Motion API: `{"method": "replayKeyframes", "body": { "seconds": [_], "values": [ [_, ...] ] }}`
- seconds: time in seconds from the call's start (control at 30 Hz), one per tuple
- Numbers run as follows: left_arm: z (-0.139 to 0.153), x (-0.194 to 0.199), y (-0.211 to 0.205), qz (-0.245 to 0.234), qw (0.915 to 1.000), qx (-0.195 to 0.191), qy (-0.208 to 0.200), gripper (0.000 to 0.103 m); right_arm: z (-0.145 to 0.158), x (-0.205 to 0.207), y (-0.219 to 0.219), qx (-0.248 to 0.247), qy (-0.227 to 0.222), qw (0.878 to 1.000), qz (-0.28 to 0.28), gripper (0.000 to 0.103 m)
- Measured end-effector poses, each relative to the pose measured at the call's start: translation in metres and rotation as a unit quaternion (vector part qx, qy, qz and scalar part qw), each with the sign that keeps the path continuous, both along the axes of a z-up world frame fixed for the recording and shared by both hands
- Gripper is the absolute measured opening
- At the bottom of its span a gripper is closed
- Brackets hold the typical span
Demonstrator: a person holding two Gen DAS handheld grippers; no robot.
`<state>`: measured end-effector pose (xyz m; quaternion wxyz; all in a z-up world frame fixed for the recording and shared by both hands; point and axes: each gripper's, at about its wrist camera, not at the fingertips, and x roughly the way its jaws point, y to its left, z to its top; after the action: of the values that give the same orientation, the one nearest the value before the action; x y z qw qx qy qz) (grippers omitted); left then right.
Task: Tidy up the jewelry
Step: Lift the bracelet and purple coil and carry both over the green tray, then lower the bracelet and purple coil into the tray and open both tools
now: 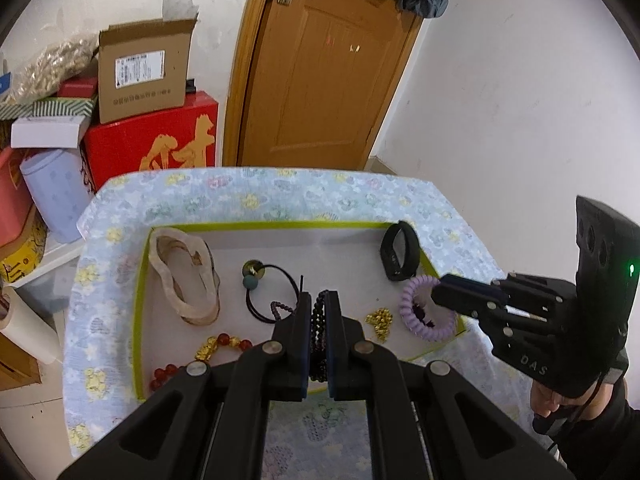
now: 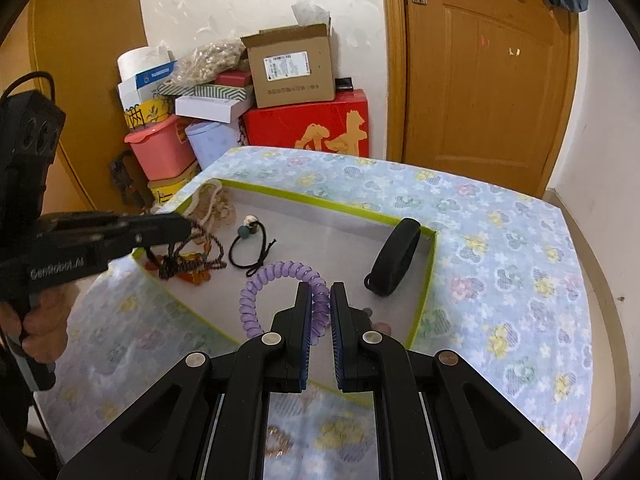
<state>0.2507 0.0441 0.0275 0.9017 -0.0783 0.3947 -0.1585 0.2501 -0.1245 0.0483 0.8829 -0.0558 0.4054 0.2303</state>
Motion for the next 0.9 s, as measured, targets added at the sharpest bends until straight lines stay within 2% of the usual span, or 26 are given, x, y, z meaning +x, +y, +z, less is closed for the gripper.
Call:
{"method": "replayKeyframes", "body": {
  "seconds": [0.23,0.47,0.77,0.9],
  "values": [
    [-0.026,0.008,-0.002,-0.008,0.9997,0.004,0.023,0.006,-0.019,0.023,0.011,-0.013,0.013,1.000,-0.004,0.009],
    [-0.042,0.013,-0.002,-0.013,0.9994,0.012,0.030,0.007,-0.036,0.044,0.023,-0.039,0.021,0.999,-0.011,0.009],
    [-0.050,0.014,0.000,-0.015,0.9990,0.030,0.029,0.007,-0.055,0.059,0.032,-0.058,0.038,0.997,-0.020,0.010],
    [-0.050,0.015,0.001,-0.012,0.9989,0.034,0.029,0.007,-0.055,0.059,0.034,-0.064,0.037,0.997,-0.020,0.010]
  ]
}}
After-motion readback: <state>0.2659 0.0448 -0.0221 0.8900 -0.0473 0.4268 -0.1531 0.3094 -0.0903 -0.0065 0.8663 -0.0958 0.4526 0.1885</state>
